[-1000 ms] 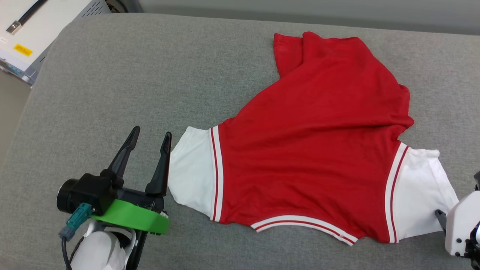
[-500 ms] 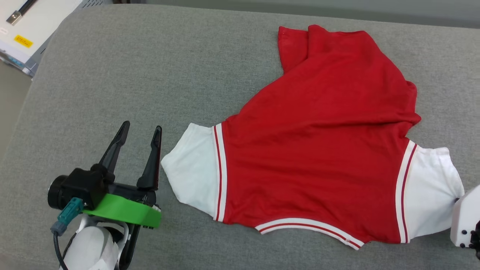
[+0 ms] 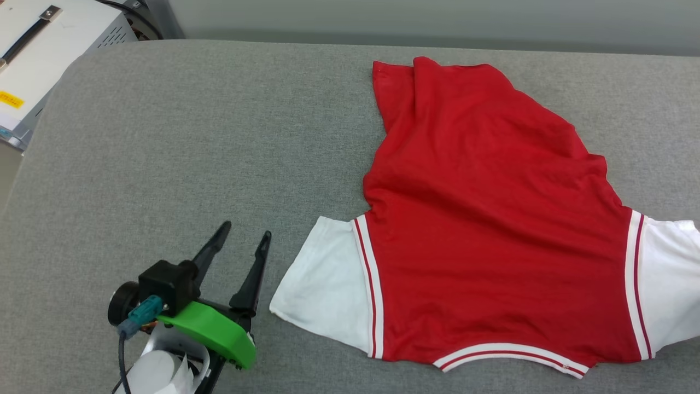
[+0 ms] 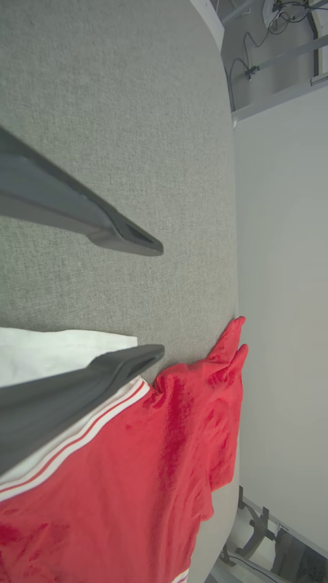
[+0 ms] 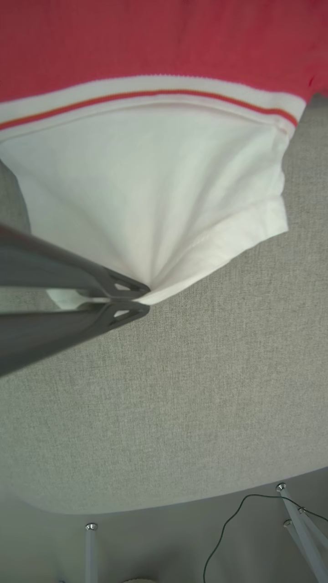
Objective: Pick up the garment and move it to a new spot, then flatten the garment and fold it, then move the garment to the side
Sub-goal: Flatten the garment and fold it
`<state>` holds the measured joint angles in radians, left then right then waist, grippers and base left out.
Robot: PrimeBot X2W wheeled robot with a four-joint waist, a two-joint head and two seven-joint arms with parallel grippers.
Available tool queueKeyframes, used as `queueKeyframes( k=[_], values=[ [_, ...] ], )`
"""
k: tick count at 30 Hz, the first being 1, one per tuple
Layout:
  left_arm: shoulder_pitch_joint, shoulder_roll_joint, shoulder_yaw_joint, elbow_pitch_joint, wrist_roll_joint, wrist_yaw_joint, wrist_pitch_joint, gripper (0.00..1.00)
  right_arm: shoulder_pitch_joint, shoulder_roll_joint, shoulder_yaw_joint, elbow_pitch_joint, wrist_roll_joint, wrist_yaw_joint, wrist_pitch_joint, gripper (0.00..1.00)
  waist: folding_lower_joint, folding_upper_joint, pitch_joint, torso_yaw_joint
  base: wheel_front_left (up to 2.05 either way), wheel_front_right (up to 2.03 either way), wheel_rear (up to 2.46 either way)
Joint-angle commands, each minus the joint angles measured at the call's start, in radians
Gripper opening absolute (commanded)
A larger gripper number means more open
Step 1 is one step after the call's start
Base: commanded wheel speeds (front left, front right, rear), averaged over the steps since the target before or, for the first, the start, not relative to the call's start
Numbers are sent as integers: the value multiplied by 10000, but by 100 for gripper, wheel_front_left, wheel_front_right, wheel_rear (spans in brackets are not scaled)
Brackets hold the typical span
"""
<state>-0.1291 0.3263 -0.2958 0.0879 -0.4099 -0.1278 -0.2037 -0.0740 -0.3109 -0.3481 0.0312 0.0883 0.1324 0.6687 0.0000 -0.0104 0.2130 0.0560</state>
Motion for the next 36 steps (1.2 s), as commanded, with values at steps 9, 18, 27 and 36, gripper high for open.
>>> queueKeyframes(
  k=[9,18,27,36],
  values=[
    [-116,941,-1342,-184,-1305,23,4053,100,-279,120,93,-334,-188,-17,-226,0,0,104,437,-277,0,0,0],
    [-249,1167,-1502,-537,-1332,1049,6324,100,-488,430,371,-627,-247,-17,-261,0,0,104,773,-617,0,0,0],
    [-139,1014,-1858,-281,-1552,1077,6986,0,-530,494,547,-658,-211,-17,-326,0,0,104,711,-760,0,0,0],
    [-111,917,-1193,-749,-1992,898,5652,0,-325,223,608,-735,27,-17,-443,0,0,104,-139,-658,0,0,0]
  ],
)
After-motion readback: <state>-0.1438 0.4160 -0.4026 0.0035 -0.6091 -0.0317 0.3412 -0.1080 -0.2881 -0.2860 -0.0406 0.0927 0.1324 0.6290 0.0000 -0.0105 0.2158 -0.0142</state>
